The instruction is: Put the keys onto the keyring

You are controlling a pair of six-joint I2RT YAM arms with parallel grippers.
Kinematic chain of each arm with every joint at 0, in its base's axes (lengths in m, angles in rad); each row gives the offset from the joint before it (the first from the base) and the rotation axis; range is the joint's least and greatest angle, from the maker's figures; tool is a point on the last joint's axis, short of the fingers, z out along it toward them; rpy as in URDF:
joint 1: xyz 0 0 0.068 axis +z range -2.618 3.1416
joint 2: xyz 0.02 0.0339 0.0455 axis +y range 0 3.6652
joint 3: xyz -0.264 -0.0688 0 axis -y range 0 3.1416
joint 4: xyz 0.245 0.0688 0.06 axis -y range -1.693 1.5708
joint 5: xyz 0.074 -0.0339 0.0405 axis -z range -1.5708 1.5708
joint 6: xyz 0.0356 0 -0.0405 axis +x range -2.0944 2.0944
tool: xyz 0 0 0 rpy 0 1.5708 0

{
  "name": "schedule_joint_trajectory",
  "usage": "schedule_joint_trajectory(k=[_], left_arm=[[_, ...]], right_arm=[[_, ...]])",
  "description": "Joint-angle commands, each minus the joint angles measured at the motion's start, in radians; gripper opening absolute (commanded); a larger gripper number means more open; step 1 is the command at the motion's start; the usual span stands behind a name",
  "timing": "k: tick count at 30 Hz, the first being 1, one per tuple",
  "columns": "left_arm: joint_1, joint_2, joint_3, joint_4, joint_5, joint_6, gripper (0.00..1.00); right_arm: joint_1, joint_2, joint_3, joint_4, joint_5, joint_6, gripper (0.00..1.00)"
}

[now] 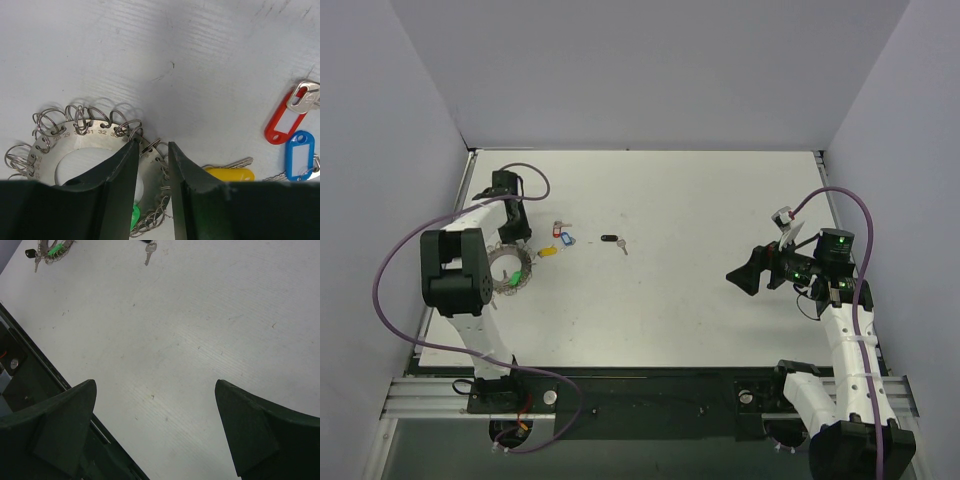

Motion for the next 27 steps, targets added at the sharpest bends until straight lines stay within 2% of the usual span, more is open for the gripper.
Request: schedule_joint_trajectory(k=[1, 8, 14, 20, 23, 27], left_arm=[[0.004, 0.014, 0.048, -0.011, -0.006, 0.021, 0.39], [0.004, 0.023, 0.045, -0.013, -0.011, 0.024, 0.38], [0.004, 0.020, 0.044, -0.013, -0.006, 0.025, 0.32], [0.004, 0.012, 0.039, -0.013, -0.017, 0.025, 0.31], [0.004, 0.009, 0.036, -0.013, -0.023, 0.025, 0.24], [0.002, 0.006, 0.034, -0.015, -0.028, 0.027, 0.24]], right_arm=[[0.002, 0.007, 0.012, 0.018, -0.038, -0.009, 1.00], [0.000, 0.009, 0.012, 0.016, -0.045, -0.011, 1.00], [-0.001, 0.007, 0.012, 0.018, -0.049, -0.009, 1.00], [-0.001, 0.006, 0.012, 0.018, -0.052, -0.009, 1.00], [-0.003, 0.004, 0.012, 0.018, -0.052, -0.009, 1.00], [-0.004, 0.002, 0.011, 0.016, -0.055, -0.011, 1.00]])
